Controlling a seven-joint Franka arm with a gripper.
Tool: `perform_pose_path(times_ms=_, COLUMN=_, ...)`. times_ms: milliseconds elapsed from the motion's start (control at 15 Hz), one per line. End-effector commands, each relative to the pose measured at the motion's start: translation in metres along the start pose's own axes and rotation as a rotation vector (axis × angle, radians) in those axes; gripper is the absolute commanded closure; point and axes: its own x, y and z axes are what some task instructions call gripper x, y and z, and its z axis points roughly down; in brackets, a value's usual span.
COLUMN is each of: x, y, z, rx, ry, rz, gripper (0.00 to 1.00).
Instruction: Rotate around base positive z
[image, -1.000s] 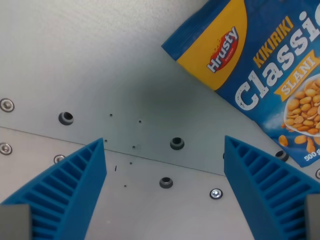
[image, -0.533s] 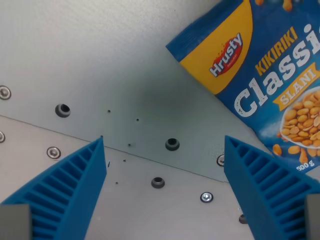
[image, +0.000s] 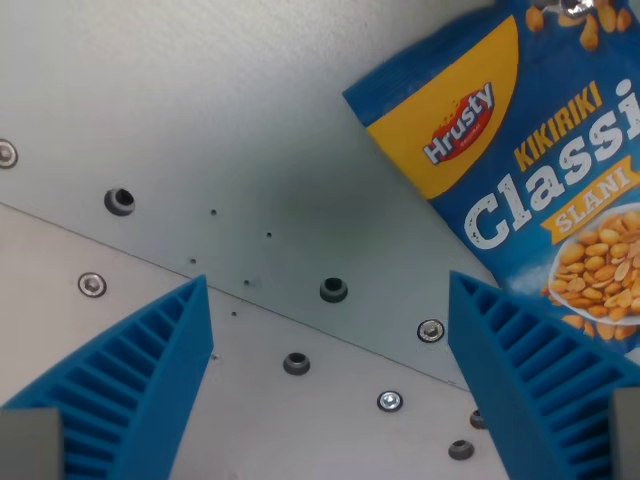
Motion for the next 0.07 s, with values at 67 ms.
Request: perform_pose_path(times_ms=67, x=0.0, y=0.0007, z=-0.0034, rx=-0.015, ry=0.004, rz=-0.173, gripper=0.0)
